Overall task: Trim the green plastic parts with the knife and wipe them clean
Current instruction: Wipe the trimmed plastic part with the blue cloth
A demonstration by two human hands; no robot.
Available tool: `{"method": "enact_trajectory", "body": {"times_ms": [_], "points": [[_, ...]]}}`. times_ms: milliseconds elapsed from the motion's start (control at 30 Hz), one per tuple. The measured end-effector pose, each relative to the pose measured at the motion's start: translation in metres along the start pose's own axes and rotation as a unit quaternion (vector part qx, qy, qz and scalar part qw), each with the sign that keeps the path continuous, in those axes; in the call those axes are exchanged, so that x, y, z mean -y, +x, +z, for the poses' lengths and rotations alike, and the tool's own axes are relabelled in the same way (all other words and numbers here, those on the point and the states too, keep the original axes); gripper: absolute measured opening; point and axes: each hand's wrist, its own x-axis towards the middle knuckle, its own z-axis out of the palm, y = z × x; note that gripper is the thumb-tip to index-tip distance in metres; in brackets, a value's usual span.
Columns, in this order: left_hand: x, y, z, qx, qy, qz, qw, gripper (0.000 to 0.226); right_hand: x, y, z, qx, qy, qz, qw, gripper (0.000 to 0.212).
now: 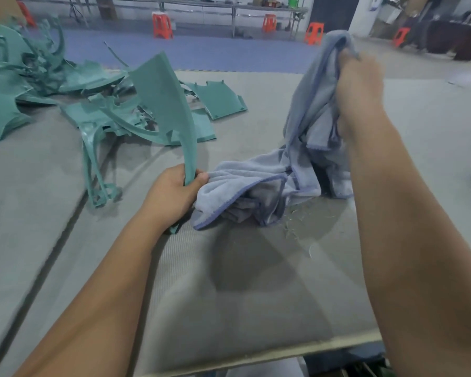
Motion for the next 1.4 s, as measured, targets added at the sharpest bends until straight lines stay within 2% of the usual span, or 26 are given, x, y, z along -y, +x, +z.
{"method": "enact_trajectory", "body": {"times_ms": [67,133,167,200,233,300,333,400,433,467,567,633,667,733,833,867,967,1033,1100,1133,1200,1300,1333,1367,1400], "points": [[0.000,0.000,0.000,0.000,0.000,-0.004,1.000,0.026,0.006,-0.008,-0.002,0.068,0.106,0.059,0.990,0.031],[0.000,-0.001,0.000,-0.002,-0.007,-0.008,1.000,0.024,0.004,-0.019,0.000,0.144,0.269,0.124,0.944,0.035],[0.000,-0.001,0.000,-0.003,-0.010,-0.008,1.000,0.024,0.001,-0.025,0.001,0.167,0.319,0.144,0.922,0.033],[0.000,-0.002,0.000,-0.004,-0.010,-0.008,1.000,0.024,-0.003,-0.030,0.003,0.189,0.318,0.148,0.917,0.026],[-0.001,-0.003,0.000,-0.005,-0.009,-0.007,1.000,0.024,-0.007,-0.034,0.003,0.203,0.267,0.147,0.931,0.018],[-0.001,-0.003,0.000,-0.009,-0.001,-0.010,1.000,0.024,-0.020,-0.040,0.003,0.220,0.137,0.143,0.955,0.022],[-0.001,-0.003,0.000,-0.014,0.008,-0.018,1.000,0.025,-0.027,-0.041,0.003,0.230,0.101,0.140,0.958,0.022],[-0.001,-0.001,-0.003,-0.035,0.057,-0.041,0.997,0.027,-0.036,-0.045,0.005,0.260,0.050,0.121,0.957,0.006],[-0.003,-0.001,-0.005,-0.053,0.092,-0.051,0.993,0.029,-0.038,-0.047,0.007,0.266,0.013,0.106,0.958,0.006],[-0.005,-0.001,-0.008,-0.073,0.119,-0.059,0.988,0.030,-0.040,-0.049,0.009,0.265,-0.033,0.083,0.960,0.014],[-0.012,-0.005,-0.012,-0.133,0.110,-0.046,0.984,0.023,-0.036,-0.051,0.018,0.200,-0.191,-0.043,0.960,0.021],[-0.021,-0.006,-0.009,-0.157,0.045,-0.021,0.986,0.015,-0.023,-0.056,0.022,0.134,-0.323,-0.132,0.928,0.021],[-0.027,-0.004,-0.006,-0.163,-0.010,-0.009,0.986,0.013,-0.017,-0.058,0.023,0.126,-0.334,-0.156,0.921,0.022],[-0.042,0.006,0.003,-0.149,-0.110,0.007,0.983,0.014,-0.011,-0.060,0.028,0.146,-0.289,-0.151,0.934,0.030],[-0.062,0.022,0.021,-0.059,-0.176,-0.025,0.982,0.010,-0.013,-0.061,0.034,0.160,-0.222,-0.120,0.954,0.033],[-0.064,0.025,0.026,-0.026,-0.171,-0.045,0.984,0.011,-0.015,-0.061,0.035,0.175,-0.189,-0.099,0.961,0.032],[-0.058,0.030,0.038,0.045,-0.086,-0.085,0.992,0.038,-0.022,-0.061,0.033,0.189,-0.102,-0.016,0.976,0.022],[-0.051,0.030,0.040,0.052,-0.036,-0.096,0.993,0.046,-0.028,-0.057,0.028,0.137,-0.031,0.042,0.989,0.017],[-0.048,0.030,0.041,0.050,-0.061,-0.090,0.993,0.039,-0.035,-0.051,0.025,0.086,0.016,0.069,0.994,0.012],[-0.048,0.029,0.041,0.046,-0.107,-0.093,0.989,0.035,-0.037,-0.050,0.025,0.079,-0.004,0.060,0.995,0.014],[-0.052,0.028,0.041,0.023,-0.210,-0.114,0.971,0.029,-0.043,-0.059,0.028,0.064,-0.108,0.015,0.992,0.035],[-0.057,0.027,0.037,-0.005,-0.240,-0.128,0.962,0.023,-0.044,-0.093,0.034,-0.086,-0.268,-0.156,0.947,0.042],[-0.059,0.027,0.035,-0.008,-0.246,-0.125,0.961,0.023,-0.043,-0.102,0.036,-0.118,-0.266,-0.218,0.932,0.039],[-0.061,0.028,0.032,-0.010,-0.259,-0.118,0.958,0.023,-0.042,-0.109,0.038,-0.109,-0.233,-0.275,0.926,0.032],[-0.064,0.028,0.030,-0.007,-0.276,-0.111,0.955,0.024,-0.042,-0.113,0.040,-0.067,-0.190,-0.332,0.922,0.023]]}}
